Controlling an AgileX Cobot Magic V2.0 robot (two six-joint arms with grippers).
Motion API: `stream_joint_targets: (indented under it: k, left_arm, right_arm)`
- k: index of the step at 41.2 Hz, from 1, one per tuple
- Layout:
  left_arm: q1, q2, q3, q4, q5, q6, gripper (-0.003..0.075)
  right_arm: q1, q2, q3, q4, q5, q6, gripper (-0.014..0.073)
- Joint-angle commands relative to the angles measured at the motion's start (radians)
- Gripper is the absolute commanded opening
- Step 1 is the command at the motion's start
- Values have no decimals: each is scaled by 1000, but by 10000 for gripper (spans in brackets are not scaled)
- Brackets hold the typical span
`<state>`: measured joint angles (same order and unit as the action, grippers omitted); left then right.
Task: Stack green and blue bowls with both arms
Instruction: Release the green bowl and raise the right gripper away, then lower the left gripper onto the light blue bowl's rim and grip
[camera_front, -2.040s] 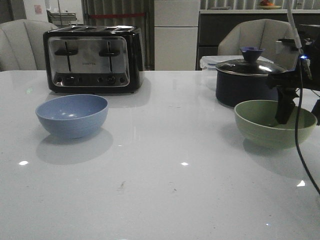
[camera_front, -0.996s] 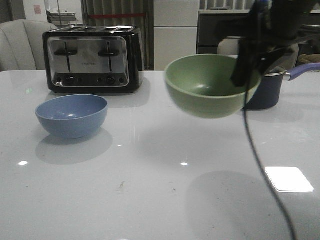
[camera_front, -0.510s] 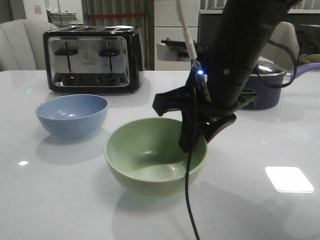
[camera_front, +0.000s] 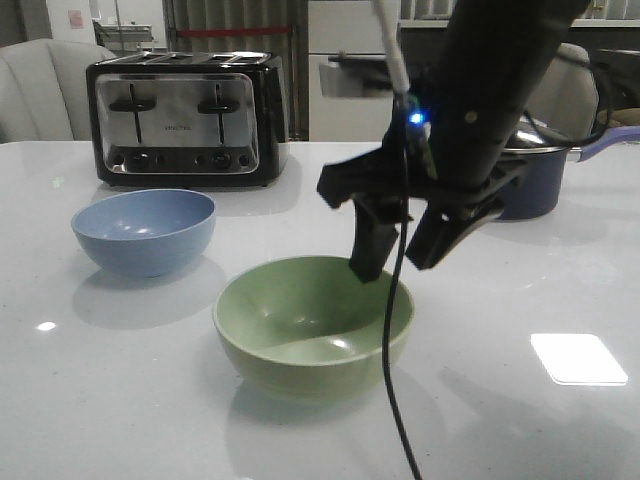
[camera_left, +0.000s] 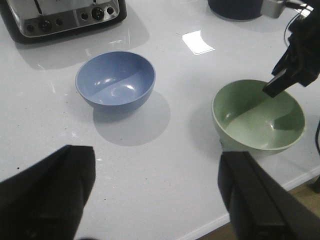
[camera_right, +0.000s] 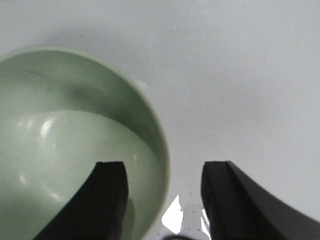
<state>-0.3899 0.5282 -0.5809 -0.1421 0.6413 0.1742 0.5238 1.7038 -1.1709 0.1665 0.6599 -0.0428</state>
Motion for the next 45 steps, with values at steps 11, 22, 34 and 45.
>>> stream_joint_targets:
  k: [11,22,34,45]
  left_arm:
    - [-8,9,-29,-9,-72,-2,561]
    - [-8,9,-29,-9,-72,-2,561]
    - [-8,9,-29,-9,-65,-2,561]
    - [-8,144,-101,87,63,-43,561]
  right_arm:
    - [21,-450,174,-12,-50,-104,465]
    - [21,-755,355,-23,-33,-107,465]
    - [21,-1033,514,-23,-10,-107,465]
    - [21,-1098,532,-23,-3,-106,465]
